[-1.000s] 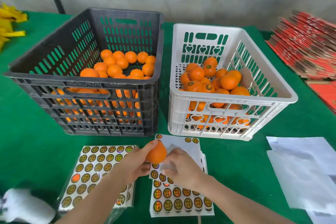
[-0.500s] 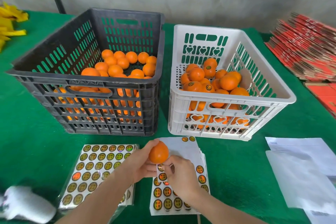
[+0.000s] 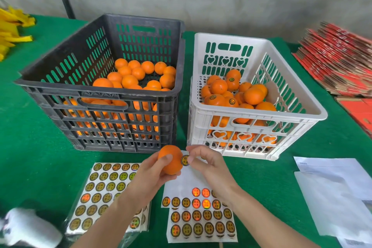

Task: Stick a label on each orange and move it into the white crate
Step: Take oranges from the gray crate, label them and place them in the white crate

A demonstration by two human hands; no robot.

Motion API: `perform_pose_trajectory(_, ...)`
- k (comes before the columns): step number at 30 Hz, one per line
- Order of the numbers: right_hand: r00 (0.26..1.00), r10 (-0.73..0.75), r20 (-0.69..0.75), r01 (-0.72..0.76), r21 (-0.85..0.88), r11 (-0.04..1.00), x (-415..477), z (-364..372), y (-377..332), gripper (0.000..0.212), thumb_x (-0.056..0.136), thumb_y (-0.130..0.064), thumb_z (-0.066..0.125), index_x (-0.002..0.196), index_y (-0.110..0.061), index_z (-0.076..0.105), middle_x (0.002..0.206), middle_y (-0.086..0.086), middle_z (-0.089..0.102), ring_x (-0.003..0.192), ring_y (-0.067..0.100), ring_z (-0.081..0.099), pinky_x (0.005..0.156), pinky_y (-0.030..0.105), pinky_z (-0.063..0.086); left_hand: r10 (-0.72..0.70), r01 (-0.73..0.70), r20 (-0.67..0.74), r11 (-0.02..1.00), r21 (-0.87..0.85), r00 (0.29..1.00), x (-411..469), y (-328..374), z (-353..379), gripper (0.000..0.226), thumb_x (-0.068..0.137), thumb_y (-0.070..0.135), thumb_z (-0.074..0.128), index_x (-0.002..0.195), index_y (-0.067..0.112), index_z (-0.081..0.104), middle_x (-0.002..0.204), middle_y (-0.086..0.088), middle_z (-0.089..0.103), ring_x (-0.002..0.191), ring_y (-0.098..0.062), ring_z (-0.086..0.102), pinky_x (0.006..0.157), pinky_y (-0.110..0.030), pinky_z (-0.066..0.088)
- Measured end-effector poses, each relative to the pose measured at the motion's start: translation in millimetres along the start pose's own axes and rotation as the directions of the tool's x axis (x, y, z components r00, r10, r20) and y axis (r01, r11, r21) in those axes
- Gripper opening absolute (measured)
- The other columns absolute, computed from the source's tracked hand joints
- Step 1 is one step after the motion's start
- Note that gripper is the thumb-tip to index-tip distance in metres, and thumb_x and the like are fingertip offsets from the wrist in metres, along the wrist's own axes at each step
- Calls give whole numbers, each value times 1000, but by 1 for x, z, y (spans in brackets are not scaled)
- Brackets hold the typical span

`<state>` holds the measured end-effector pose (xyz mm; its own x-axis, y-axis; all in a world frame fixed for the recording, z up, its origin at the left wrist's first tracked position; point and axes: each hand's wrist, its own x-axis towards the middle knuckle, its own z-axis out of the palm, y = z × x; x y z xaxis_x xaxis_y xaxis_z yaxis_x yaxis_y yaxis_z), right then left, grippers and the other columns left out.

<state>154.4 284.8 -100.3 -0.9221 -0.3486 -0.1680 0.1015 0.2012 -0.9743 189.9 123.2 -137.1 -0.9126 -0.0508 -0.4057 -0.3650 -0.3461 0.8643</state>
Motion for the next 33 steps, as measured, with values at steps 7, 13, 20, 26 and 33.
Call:
perform_pose_trajectory(7, 986, -146, 84, 164, -290, 943, -3, 1, -18, 17, 86, -17, 64, 75, -28, 57, 119, -13, 51, 110, -2, 49, 95, 19, 43, 10, -3, 93, 997, -80, 996, -4, 6, 5, 53, 74, 33, 63, 122, 11, 57, 99, -12, 68, 84, -19, 64, 82, -33, 52)
perform_pose_trajectory(13, 981, -194, 28, 191, -365, 911, -2, 4, -18, 12, 87, -17, 63, 79, -22, 57, 113, -12, 53, 107, 1, 50, 93, 27, 46, 38, -22, 144, 994, -108, 989, -5, 9, 11, 48, 79, 29, 69, 123, 13, 58, 113, -13, 66, 97, -18, 64, 81, -30, 52)
perform_pose_trajectory(20, 973, -203, -109, 182, -178, 967, -7, 5, -16, 34, 82, -20, 69, 100, -35, 45, 108, -15, 56, 99, -1, 55, 77, 17, 51, 80, -38, 230, 983, -182, 970, -6, 17, 19, 60, 76, 25, 65, 132, 10, 49, 130, -19, 58, 123, -35, 53, 108, -49, 38)
perform_pose_trajectory(26, 957, -279, 75, 289, -235, 928, -12, -8, -28, 59, 81, -28, 71, 127, -41, 37, 125, -23, 47, 113, -8, 45, 89, 12, 43, 170, -147, 238, 983, -112, 956, -19, 43, 33, 45, 80, 22, 69, 124, 15, 59, 121, -21, 62, 110, -33, 62, 88, -37, 54)
perform_pose_trajectory(33, 787, -582, -204, 500, -341, 796, 29, -58, -99, 60, 68, -23, 79, 112, -35, 40, 102, -28, 45, 96, -7, 50, 71, 6, 41, 647, -649, 244, 513, 561, 722, -8, 139, 66, 40, 92, 51, 47, 122, 28, 57, 99, 10, 70, 90, -7, 68, 74, -15, 54)
